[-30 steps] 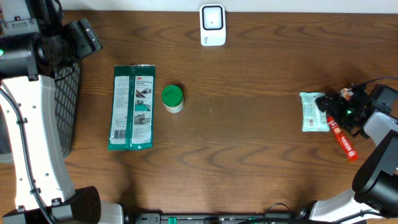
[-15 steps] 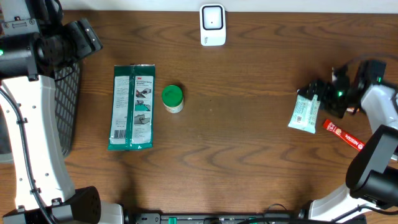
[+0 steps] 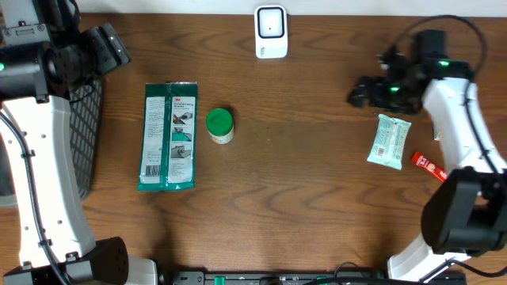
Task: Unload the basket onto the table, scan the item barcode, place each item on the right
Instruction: 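Reach the right gripper left to the green-lidded white tub, then grasp the green-lidded tub with the right gripper and lift it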
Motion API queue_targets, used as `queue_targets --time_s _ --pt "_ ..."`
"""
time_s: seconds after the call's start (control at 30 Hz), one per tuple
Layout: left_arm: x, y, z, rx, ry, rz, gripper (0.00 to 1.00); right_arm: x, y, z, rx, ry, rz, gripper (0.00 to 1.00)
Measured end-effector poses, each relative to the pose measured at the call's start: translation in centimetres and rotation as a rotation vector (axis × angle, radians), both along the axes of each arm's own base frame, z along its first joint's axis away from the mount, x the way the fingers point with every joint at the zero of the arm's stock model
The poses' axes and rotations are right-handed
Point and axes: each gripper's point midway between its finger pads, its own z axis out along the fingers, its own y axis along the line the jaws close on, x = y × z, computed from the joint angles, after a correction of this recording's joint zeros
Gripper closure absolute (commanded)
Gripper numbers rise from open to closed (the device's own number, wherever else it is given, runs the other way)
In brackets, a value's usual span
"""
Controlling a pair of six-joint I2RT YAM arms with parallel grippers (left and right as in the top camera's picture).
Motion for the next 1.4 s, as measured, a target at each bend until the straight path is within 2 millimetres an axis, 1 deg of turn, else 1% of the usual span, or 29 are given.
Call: queue_targets --time_s 0.03,0.07,0.1,0.13,0.23,0.3,0.33,0.4,0.57,0.63,0.7,0.73,0.8,0.9,0.93,1.03,1.13,1.2,1.3,1.4 --pt "0.0 0.0 0.0 0.000 0.000 0.001 0.15 0.3 2.2 0.3 0.020 -0.026 0.050 0.01" --pt "0.0 0.0 0.0 0.000 0.000 0.001 0.15 0.5 3.6 0.6 0.036 -0.048 0.083 0.01" --pt "0.0 0.0 0.0 0.000 0.000 0.000 0.15 0.8 5.7 1.0 0.061 -0.077 0.131 0.01" --pt "0.0 0.0 0.0 0.000 0.000 0.000 0.15 0.9 7.3 1.4 0.081 -0.098 0.164 0.01" --pt "0.0 0.0 0.0 0.000 0.000 0.000 0.15 1.1 13.1 2.6 0.131 -0.178 0.260 0.01" --pt "0.0 0.0 0.0 0.000 0.000 0.000 0.15 0.7 15.7 2.9 0.132 -0.198 0.287 0.01" --pt "0.0 0.0 0.0 0.000 0.000 0.000 0.15 0.3 17.2 2.9 0.115 -0.208 0.301 0.01" --pt "0.0 0.0 0.0 0.000 0.000 0.000 0.15 -0.4 19.6 2.9 0.080 -0.231 0.318 0.01" --pt "0.0 0.0 0.0 0.000 0.000 0.000 0.15 -1.3 25.9 3.3 -0.030 -0.384 0.360 0.01" --pt "0.0 0.0 0.0 0.000 0.000 0.000 0.15 -1.7 28.4 2.9 -0.061 -0.438 0.376 0.01" --pt "0.0 0.0 0.0 0.000 0.000 0.000 0.15 -2.4 30.6 1.6 -0.087 -0.459 0.399 0.01" --pt "0.0 0.0 0.0 0.000 0.000 0.000 0.15 -2.7 31.1 0.9 -0.099 -0.455 0.410 0.01" --pt "0.0 0.0 0.0 0.000 0.000 0.001 0.15 -3.4 32.0 -1.3 -0.137 -0.428 0.435 0.01" --pt "0.0 0.0 0.0 0.000 0.000 0.001 0.15 -3.8 32.0 -3.7 -0.189 -0.396 0.456 0.01" --pt "0.0 0.0 0.0 0.000 0.000 0.000 0.15 -3.6 31.9 -4.0 -0.198 -0.397 0.456 0.01" --pt "0.0 0.0 0.0 0.000 0.000 0.001 0.15 -2.7 31.8 -3.9 -0.220 -0.432 0.438 0.01" --pt "0.0 0.0 0.0 0.000 0.000 0.000 0.15 -1.7 32.4 -2.7 -0.217 -0.495 0.437 0.01" --pt "0.0 0.0 0.0 0.000 0.000 0.001 0.15 -1.4 32.9 -2.1 -0.200 -0.521 0.447 0.01" --pt "0.0 0.0 0.0 0.000 0.000 0.000 0.15 -1.7 33.6 -2.0 -0.169 -0.518 0.475 0.01" --pt "0.0 0.0 0.0 0.000 0.000 0.000 0.15 -2.4 33.8 -2.4 -0.153 -0.490 0.507 0.01"
